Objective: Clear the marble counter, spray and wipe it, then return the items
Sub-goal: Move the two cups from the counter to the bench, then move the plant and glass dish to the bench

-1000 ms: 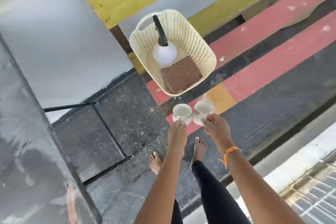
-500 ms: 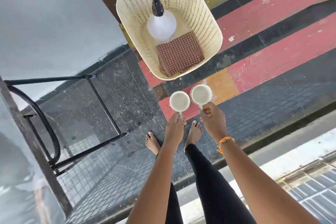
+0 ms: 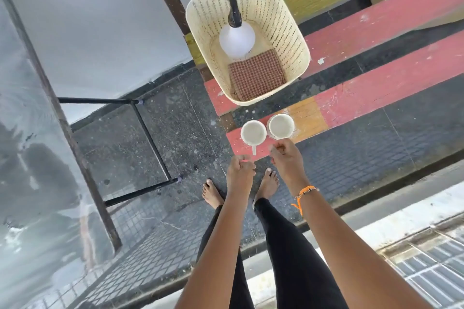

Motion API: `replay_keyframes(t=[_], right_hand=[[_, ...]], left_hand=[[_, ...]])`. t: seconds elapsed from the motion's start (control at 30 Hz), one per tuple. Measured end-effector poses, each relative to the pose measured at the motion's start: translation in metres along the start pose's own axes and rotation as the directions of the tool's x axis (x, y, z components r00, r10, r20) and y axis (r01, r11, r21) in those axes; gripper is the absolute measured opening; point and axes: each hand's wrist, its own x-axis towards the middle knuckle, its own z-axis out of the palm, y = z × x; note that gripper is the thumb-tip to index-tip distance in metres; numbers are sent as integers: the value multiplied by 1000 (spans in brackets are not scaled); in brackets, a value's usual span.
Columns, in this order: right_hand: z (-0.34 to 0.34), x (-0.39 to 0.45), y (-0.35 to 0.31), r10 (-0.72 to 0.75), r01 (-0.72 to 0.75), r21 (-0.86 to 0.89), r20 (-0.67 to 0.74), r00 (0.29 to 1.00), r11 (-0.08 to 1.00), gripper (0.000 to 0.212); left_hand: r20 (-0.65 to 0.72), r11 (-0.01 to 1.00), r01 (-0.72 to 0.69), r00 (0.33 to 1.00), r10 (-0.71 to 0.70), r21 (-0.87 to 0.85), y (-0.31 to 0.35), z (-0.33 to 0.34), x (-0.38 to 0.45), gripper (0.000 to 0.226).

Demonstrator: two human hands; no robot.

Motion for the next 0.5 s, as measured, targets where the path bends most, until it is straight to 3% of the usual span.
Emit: replay_keyframes(t=[0.23,0.5], right_hand=[[40,-27,-73,-228,228,28,212,950,973,9],[144,-47,-177,-359,440,-46,505,785,897,11]], left_hand=[[-109,905,-184,982,154,-382,31,-76,-21,24],[-330,695,-342,931,158,-632,81,-212,-21,24]])
